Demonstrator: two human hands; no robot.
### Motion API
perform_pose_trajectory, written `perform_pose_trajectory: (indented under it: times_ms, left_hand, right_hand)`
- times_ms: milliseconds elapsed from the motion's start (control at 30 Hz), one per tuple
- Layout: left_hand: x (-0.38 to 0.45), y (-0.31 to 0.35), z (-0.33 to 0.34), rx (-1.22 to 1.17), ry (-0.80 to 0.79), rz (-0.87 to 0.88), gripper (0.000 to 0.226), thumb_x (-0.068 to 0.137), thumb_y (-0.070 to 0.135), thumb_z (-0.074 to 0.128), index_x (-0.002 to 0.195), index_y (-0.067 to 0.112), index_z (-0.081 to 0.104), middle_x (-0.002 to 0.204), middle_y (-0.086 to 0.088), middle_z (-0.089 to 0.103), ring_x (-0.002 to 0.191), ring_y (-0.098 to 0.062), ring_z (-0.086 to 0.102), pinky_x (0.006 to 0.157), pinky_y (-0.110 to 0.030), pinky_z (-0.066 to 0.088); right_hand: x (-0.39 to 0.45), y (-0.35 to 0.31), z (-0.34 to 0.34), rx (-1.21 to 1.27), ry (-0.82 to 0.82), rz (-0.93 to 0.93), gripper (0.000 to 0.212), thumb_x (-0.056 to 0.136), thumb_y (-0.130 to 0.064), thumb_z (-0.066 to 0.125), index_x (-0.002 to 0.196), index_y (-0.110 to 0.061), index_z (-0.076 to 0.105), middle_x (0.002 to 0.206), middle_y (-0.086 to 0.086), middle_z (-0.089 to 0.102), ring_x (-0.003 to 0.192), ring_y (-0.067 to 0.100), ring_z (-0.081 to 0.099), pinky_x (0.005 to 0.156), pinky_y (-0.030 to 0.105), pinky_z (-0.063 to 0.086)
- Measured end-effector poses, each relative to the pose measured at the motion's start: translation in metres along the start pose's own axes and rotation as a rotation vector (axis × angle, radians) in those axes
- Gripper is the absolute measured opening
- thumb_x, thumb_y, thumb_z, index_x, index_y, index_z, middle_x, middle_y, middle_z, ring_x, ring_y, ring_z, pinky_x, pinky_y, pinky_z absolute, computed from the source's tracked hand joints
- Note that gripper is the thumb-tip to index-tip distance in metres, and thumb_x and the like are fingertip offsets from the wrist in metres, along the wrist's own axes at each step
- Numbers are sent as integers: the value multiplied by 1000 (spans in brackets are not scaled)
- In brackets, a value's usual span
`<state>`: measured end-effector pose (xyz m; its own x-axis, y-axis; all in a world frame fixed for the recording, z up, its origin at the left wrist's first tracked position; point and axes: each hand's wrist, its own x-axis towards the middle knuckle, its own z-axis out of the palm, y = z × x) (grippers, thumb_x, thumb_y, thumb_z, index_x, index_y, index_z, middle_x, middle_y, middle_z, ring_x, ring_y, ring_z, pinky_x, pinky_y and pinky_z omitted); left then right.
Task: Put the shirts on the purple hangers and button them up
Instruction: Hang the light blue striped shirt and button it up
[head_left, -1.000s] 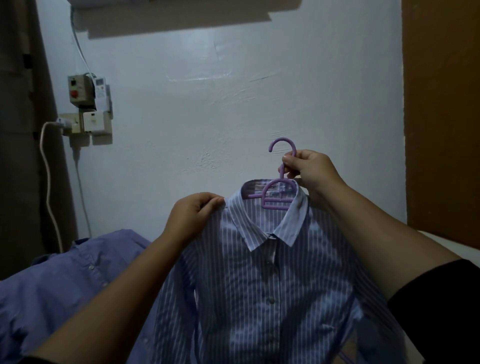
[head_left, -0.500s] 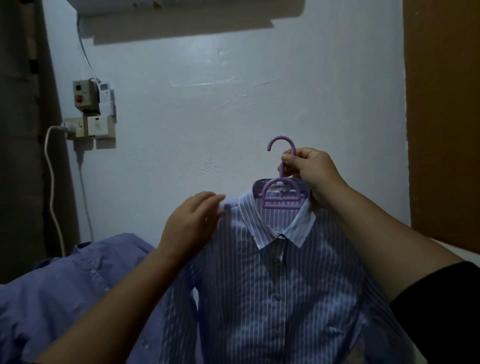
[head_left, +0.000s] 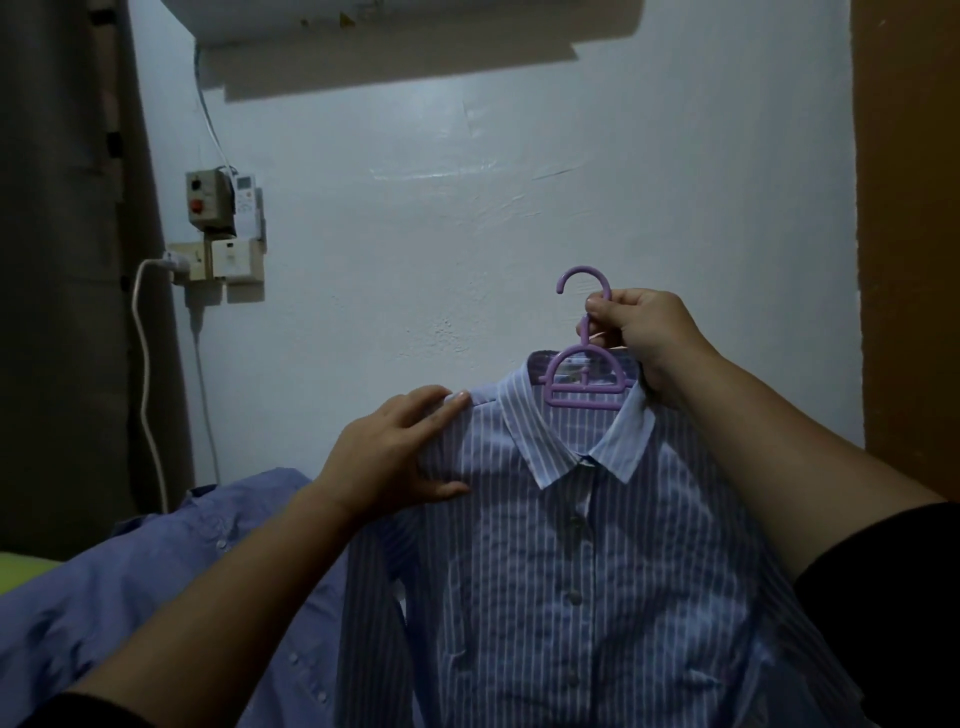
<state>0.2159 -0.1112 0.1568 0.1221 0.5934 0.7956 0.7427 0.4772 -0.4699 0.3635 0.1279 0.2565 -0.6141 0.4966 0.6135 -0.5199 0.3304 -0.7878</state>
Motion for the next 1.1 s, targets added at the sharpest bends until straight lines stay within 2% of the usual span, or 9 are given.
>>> perform_pose_trajectory:
  times_ms: [167,233,300,367,467,567,767,933,1100]
  left_hand:
    - [-3,-14,-8,3,9,-106,78,70,66,57,136,26,46,122,-7,60,97,-26,66,59,-35,58]
    - [-10,-20,-12,32,-12,-142,78,69,68,54,134,25,50,119,-6,62,94,-25,66,57,-32,56]
    - [-21,-30,-15,60,-36,-207,79,68,70,52,132,23,55,116,-5,63,91,-24,66,56,-30,54]
    - [-33,-45,-18,74,-65,-292,81,68,71,51,131,22,57,116,-3,63,92,-24,66,56,-31,55]
    - [-53,-72,-24,121,-105,-388,84,67,74,50,133,22,56,117,-2,62,92,-23,66,58,-32,57]
    - [-77,-99,-33,164,-140,-488,87,66,75,49,136,23,54,119,0,60,94,-22,64,63,-30,55]
    - [-134,-138,-51,223,-223,-785,85,71,65,69,144,31,41,130,5,52,108,-18,56,75,-29,52]
    - [-188,-169,-59,330,-296,-997,84,75,65,64,147,32,35,135,6,46,114,-15,52,78,-27,47]
    - [-235,-214,-60,421,-375,-1282,88,77,74,54,148,29,31,137,4,45,116,-16,51,73,-28,45]
  right_hand:
    - [11,6,27,-2,-10,-4,11,95,-13,54,100,-8,62,74,7,65,58,17,58,55,22,53]
    - [18,15,41,-70,-36,-29,15,96,-16,52,105,-9,63,78,5,65,69,20,59,62,26,53]
    - [26,32,58,-213,-60,-61,29,96,-19,51,120,-5,61,101,6,68,96,23,61,86,32,48]
    - [30,55,76,-414,-89,-96,41,98,-30,46,133,-9,52,132,9,56,124,25,50,105,33,34]
    - [29,90,111,-559,-157,-164,57,91,-64,26,124,-26,54,136,8,53,128,31,45,108,46,33]
    - [26,124,153,-649,-206,-221,64,95,-57,27,146,-18,33,154,6,28,143,24,21,116,46,17]
    - [9,182,242,-708,-444,-155,73,88,-62,38,150,-30,16,159,2,9,147,20,5,117,50,11]
    - [-6,215,320,-626,-586,-94,73,87,-64,40,149,-33,16,160,2,5,147,22,5,116,52,13]
    - [-19,237,390,-497,-681,-44,73,87,-63,41,149,-31,18,159,1,9,146,21,10,116,52,13]
